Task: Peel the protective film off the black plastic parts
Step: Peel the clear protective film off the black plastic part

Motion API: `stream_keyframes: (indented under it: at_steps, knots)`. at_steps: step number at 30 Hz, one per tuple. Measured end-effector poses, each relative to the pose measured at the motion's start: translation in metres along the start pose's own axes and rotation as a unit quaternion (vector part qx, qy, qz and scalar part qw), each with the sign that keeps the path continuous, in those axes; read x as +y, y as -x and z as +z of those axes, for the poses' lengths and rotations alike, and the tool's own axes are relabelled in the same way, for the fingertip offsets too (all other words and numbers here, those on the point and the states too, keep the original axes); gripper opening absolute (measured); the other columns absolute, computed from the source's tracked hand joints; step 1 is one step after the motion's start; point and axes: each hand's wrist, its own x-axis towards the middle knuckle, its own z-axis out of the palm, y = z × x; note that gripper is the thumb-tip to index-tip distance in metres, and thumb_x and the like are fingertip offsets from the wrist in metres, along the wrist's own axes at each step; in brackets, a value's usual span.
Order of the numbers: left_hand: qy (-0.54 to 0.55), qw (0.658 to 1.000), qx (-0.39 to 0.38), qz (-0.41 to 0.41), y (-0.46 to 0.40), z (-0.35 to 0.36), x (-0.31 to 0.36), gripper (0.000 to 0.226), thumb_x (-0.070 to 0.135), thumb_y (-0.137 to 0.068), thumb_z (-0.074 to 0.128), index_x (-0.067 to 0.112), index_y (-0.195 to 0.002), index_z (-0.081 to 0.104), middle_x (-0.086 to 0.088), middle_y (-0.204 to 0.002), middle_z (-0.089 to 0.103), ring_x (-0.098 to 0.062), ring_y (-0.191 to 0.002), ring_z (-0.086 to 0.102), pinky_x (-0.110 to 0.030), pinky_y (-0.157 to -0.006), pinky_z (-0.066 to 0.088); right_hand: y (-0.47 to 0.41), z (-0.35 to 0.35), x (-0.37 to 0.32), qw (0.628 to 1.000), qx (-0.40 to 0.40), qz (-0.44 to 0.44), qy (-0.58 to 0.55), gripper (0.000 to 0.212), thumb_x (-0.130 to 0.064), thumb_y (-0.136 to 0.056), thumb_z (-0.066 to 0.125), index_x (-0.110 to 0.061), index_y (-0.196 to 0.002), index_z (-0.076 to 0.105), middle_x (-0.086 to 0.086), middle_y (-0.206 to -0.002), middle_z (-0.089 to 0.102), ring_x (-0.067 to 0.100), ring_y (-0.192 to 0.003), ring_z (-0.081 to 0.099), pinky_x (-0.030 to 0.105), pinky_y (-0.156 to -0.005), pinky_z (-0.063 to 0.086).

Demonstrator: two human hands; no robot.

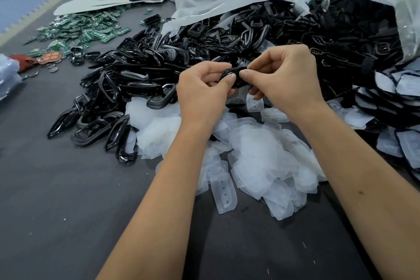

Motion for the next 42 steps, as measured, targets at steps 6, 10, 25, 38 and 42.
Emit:
stream_keyframes:
  at_steps: [6, 10, 25, 38, 42]
  knots:
    - [0.083, 0.996, -0.026, -0.021, 0.000, -0.005, 0.007, 0.016, -0.010, -0.088, 0.073, 0.004, -0.096, 0.075, -0.007, -0.077, 0.075, -0.015, -0.064, 0.072, -0.021, -0.062, 0.057, -0.003, -0.005, 0.001, 0.991, -0.042, 0.098, -0.081, 0.022, -0.020, -0.082, 0.089, -0.010, -0.092, 0.072, 0.010, -0.076, 0.075, 0.018, -0.058, 0.072, 0.025, -0.048, 0.054]
    - [0.102, 0.993, -0.053, -0.030, 0.001, -0.006, 0.009, 0.014, -0.008, -0.088, 0.073, 0.002, -0.098, 0.074, -0.008, -0.077, 0.075, -0.019, -0.066, 0.071, -0.022, -0.064, 0.058, -0.003, -0.010, 0.001, 0.979, -0.101, 0.103, -0.146, 0.009, -0.009, -0.088, 0.082, -0.004, -0.085, 0.075, 0.010, -0.070, 0.075, 0.018, -0.059, 0.071, 0.022, -0.053, 0.056]
    - [0.043, 0.995, 0.049, 0.071, -0.008, -0.017, 0.011, 0.012, -0.005, -0.087, 0.075, 0.003, -0.094, 0.071, -0.009, -0.074, 0.073, -0.018, -0.059, 0.070, -0.022, -0.057, 0.054, 0.003, -0.001, -0.021, 0.996, -0.075, -0.041, 0.019, 0.021, -0.013, -0.088, 0.083, -0.004, -0.095, 0.065, 0.009, -0.066, 0.073, 0.021, -0.049, 0.070, 0.033, -0.047, 0.059]
    - [0.096, 0.987, 0.119, 0.053, -0.016, -0.029, 0.009, 0.010, -0.006, -0.088, 0.074, 0.001, -0.095, 0.070, 0.004, -0.068, 0.069, -0.017, -0.058, 0.068, -0.021, -0.059, 0.053, 0.004, 0.003, -0.024, 0.944, -0.305, -0.088, 0.092, 0.018, -0.014, -0.080, 0.089, -0.016, -0.082, 0.072, -0.012, -0.070, 0.067, -0.002, -0.059, 0.054, 0.015, -0.061, 0.046]
    - [0.094, 0.988, 0.118, 0.041, -0.015, -0.028, 0.010, 0.010, -0.005, -0.088, 0.074, 0.003, -0.094, 0.070, -0.001, -0.073, 0.068, -0.016, -0.059, 0.069, -0.020, -0.060, 0.053, 0.002, -0.005, -0.021, 0.967, -0.245, -0.007, -0.062, 0.022, -0.010, -0.087, 0.083, -0.018, -0.105, 0.073, 0.001, -0.078, 0.065, 0.010, -0.058, 0.057, 0.015, -0.049, 0.042]
